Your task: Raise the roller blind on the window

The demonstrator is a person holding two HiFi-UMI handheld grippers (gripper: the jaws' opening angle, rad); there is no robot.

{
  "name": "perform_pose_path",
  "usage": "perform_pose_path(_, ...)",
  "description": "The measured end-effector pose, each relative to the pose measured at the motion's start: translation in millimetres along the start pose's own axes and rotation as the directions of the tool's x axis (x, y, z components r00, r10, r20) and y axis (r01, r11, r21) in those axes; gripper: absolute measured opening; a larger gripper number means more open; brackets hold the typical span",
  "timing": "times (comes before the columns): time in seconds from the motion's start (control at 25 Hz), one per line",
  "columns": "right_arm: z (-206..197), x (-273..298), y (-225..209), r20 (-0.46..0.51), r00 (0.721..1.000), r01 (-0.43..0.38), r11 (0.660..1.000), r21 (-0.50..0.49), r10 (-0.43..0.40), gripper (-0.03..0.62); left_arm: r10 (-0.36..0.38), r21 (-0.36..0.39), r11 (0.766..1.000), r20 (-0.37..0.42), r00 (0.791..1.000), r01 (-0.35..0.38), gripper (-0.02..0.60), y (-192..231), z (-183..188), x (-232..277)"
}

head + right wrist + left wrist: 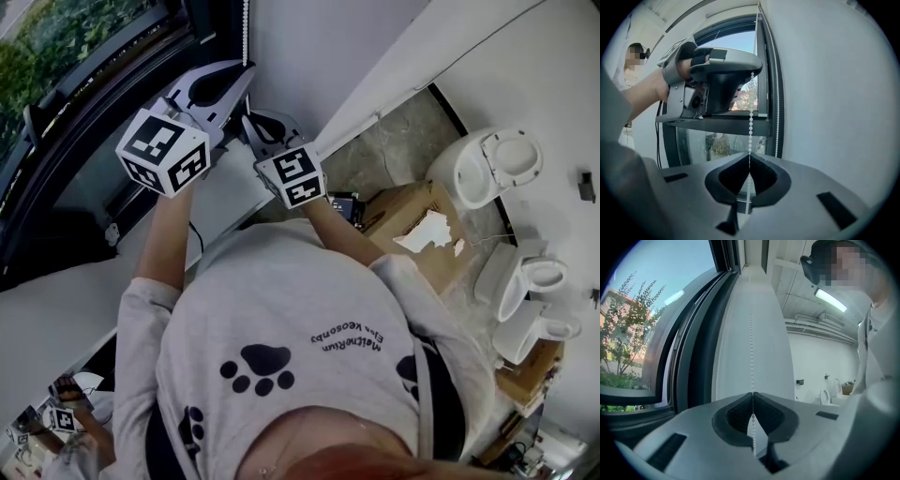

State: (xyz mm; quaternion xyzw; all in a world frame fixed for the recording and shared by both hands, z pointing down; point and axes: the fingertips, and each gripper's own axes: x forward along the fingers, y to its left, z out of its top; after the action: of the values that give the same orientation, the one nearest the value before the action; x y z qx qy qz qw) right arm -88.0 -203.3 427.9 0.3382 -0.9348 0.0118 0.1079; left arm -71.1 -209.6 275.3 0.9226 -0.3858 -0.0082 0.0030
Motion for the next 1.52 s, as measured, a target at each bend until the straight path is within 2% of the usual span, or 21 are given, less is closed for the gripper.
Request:
perform_pose_path(0.2, -29, 9, 5, -0.036, 0.999, -0.011, 1.000, 0.015, 0.012, 0.009, 0.033, -0.015, 0.999, -0.014, 0.999, -0.033, 0.014, 2, -30, -3)
perform_pose_path(0.32, -42, 11, 7, -0.058, 0.998, -0.010, 1.000, 0.011, 0.010, 0.009, 0.038, -0.049, 0.998, -0.015, 0.999, -0.039, 0.014, 3, -45, -5)
perform_pose_path(0.6, -75, 16, 6, -0.135, 0.991, -0.011, 1.000, 0.024, 0.014, 0.009, 0.055, -0.066, 0.996, -0.063, 0.996, -0.060, 0.014, 6, -79, -3)
perform_pose_path(0.84, -81, 16, 5, -0.156, 0.988, -0.011, 1.000, 0.022, 0.014, 0.011, 0.061, -0.080, 0.995, -0.063, 0.996, -0.066, 0.014, 7, -86, -3)
perform_pose_path(0.92, -73, 13, 3, -0.139, 0.990, 0.004, 1.000, -0.014, -0.006, 0.011, 0.064, -0.078, 0.995, -0.062, 0.996, -0.069, 0.012, 7, -86, -2)
perform_pose_path(1.08, -31, 0, -7, -0.013, 0.996, 0.092, 0.993, -0.074, -0.093, 0.047, 0.082, -0.079, 0.993, -0.050, 0.995, -0.086, 0.012, 12, -85, -4)
perform_pose_path(1.28, 20, -17, -16, 0.093, 0.983, 0.166, 0.983, -0.074, -0.159, 0.058, 0.150, -0.045, 0.988, -0.025, 0.988, -0.151, 0.014, 22, -81, -8)
perform_pose_path(1.52, 56, -27, -27, 0.143, 0.969, 0.208, 0.978, -0.034, -0.201, 0.058, 0.263, -0.034, 0.964, -0.002, 0.965, -0.263, 0.015, 41, -78, -14)
